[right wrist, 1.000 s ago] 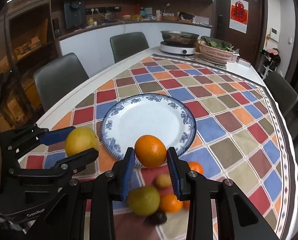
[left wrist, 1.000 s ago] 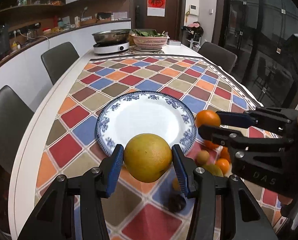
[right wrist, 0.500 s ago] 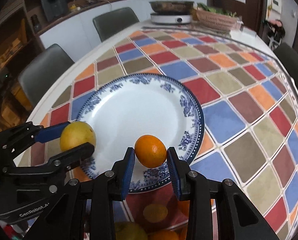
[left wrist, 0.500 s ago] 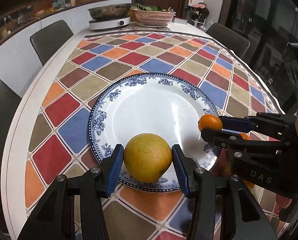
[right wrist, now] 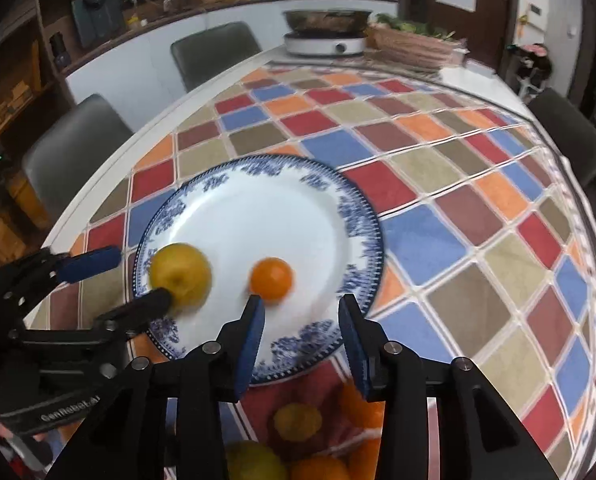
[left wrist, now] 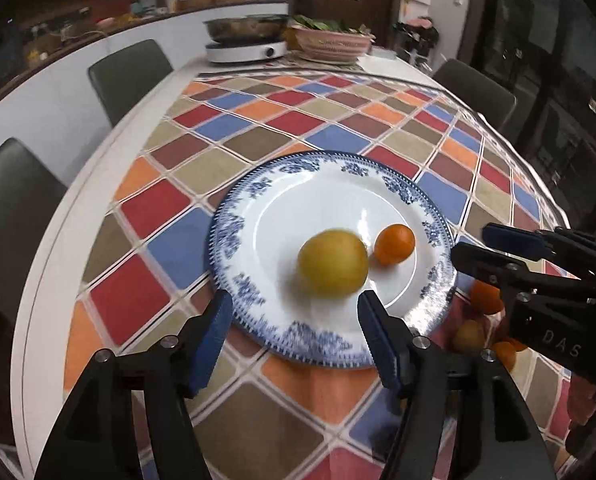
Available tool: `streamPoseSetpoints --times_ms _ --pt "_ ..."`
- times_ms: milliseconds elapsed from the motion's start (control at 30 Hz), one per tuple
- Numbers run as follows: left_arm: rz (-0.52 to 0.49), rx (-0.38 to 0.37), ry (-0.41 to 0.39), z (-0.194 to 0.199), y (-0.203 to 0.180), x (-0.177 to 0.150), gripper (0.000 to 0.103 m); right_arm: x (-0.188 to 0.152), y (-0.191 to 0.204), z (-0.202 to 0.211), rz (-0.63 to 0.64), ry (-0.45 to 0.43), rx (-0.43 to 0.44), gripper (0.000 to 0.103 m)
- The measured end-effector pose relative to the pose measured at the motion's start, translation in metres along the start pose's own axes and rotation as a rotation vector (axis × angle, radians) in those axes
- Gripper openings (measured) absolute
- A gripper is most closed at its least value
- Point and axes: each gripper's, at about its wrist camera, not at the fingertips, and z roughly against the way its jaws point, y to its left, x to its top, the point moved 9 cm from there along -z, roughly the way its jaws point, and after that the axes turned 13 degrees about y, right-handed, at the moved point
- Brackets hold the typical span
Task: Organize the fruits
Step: 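Carry the pomelo onto the plate and open the left tool while the right tool releases the orange there, then withdraw both open tools from the plate back toward the fruit pile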
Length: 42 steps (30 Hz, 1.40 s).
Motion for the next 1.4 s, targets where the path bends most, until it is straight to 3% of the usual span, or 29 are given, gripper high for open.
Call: streamPoseSetpoints --times_ms 100,267,333,600,667,833,1067,1400 --pt "0.000 0.016 -0.023 0.016 -0.002 -0.009 0.064 -0.008 0.000 0.019 -0.005 -0.047 -0.025 0.050" --pt "0.006 0.031 -0.075 0.046 -0.006 -0.023 0.069 -0.023 0.006 0.050 0.009 -0.111 -0.031 0.053" --pt "0.006 0.038 -0.110 0.062 -0.009 -0.030 0.071 -0.029 0.007 0.059 0.003 -0.130 -0.029 0.059" --pt "-0.014 0.054 -0.197 0.103 -0.021 -0.052 0.083 -0.057 0.012 0.099 0.000 -0.185 -0.004 0.060" --pt "-0.018 0.059 -0.211 0.110 -0.024 -0.058 0.083 -0.065 0.012 0.106 -0.004 -0.200 -0.010 0.066" --pt "-0.025 0.051 -0.218 0.117 -0.027 -0.069 0.089 -0.083 0.013 0.119 -0.007 -0.229 -0.049 0.069" --pt "-0.028 0.046 -0.204 0.114 -0.029 -0.079 0.089 -0.097 0.012 0.128 -0.008 -0.248 -0.094 0.069" --pt "-0.074 0.039 -0.170 0.094 -0.040 -0.106 0.089 -0.125 0.006 0.107 -0.027 -0.180 -0.095 0.069"
